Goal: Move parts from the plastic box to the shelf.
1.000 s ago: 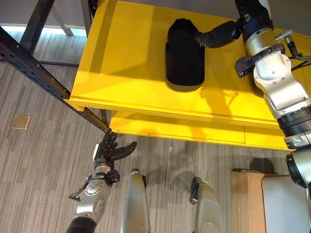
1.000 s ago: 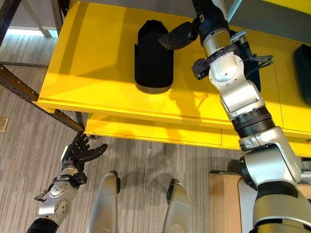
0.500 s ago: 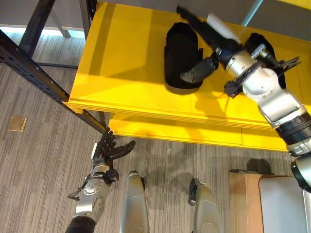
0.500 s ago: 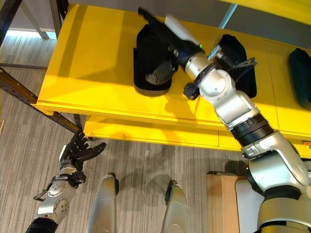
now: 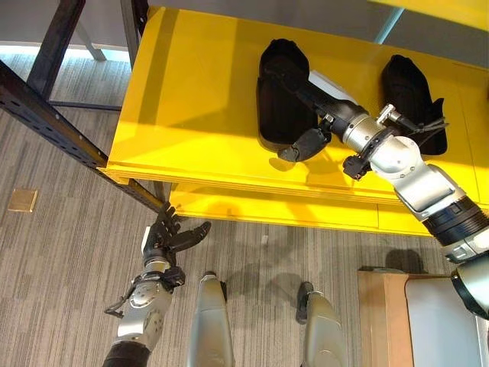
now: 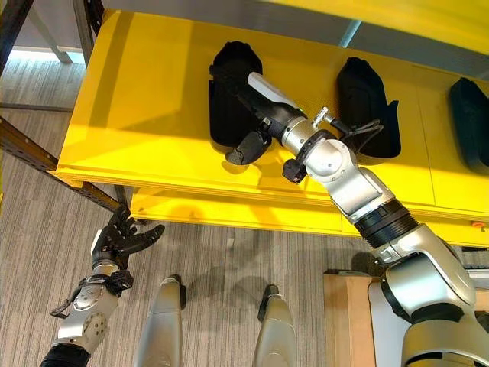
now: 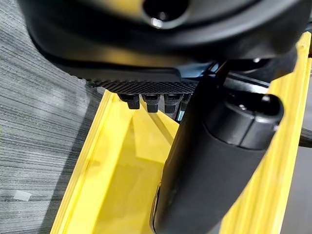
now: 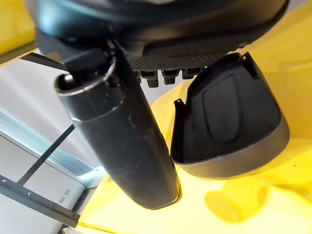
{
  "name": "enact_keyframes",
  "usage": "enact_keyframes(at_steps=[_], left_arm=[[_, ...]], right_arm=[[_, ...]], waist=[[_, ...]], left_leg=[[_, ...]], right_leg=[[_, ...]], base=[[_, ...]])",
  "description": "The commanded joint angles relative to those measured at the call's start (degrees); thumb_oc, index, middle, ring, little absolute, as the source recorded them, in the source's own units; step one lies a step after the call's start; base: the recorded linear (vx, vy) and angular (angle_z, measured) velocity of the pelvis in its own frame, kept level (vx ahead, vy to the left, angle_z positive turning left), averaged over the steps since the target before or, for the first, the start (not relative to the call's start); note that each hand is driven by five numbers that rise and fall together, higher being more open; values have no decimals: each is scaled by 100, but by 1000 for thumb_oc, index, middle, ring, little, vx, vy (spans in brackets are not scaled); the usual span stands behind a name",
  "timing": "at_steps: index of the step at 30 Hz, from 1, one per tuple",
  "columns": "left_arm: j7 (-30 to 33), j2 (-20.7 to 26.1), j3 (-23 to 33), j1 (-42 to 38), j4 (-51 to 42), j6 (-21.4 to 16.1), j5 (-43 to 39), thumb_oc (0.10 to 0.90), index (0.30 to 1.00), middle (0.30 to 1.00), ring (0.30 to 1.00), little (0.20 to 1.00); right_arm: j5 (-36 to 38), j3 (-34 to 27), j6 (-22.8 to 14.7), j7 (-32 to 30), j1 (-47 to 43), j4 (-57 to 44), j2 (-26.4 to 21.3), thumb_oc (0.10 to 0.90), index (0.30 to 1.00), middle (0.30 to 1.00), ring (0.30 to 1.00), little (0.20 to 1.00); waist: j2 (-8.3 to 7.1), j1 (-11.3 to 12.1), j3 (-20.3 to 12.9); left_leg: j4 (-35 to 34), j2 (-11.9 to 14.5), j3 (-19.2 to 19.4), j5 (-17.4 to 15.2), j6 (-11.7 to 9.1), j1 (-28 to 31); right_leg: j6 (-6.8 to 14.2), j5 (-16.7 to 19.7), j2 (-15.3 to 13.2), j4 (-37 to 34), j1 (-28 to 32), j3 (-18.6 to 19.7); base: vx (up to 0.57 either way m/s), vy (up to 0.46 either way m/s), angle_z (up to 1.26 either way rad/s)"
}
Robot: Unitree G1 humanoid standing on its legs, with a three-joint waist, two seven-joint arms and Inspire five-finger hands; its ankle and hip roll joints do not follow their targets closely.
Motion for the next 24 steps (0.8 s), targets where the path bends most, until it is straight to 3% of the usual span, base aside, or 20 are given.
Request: enact_keyframes(at_steps=[1, 8, 24], left_arm=[[-122, 27, -96, 34, -199, -431, 197, 900, 1000, 1000, 1000, 1000], [-120, 26, -99, 31, -207, -439, 187, 900, 1000, 1000, 1000, 1000], [-207, 144, -230, 45, -221, -513, 99, 900, 1000, 1000, 1000, 1000]], right_arm=[[-61, -354, -397, -183, 73, -229, 260, 900, 1000, 1000, 1000, 1000], [-205, -315, -418, -219, -25, -105, 335, 900, 1000, 1000, 1000, 1000], [-637, 49, -364, -510, -882, 1239, 489, 900, 1000, 1000, 1000, 1000]], waist=[[-83, 41, -759], [-70, 55, -781], [28, 219, -682]], left_leg=[[-354, 116, -347, 175, 80, -94], [-354, 99, -361, 191, 86, -127], [-325, 27, -394, 251, 103, -266]], right_leg=[[-359, -369, -25, 161, 477, -26], [-360, -355, -28, 135, 469, -22], [-365, -334, -62, 199, 362, -36]], base=[[-2, 2, -3], [0, 2, -1], [0, 0, 0]])
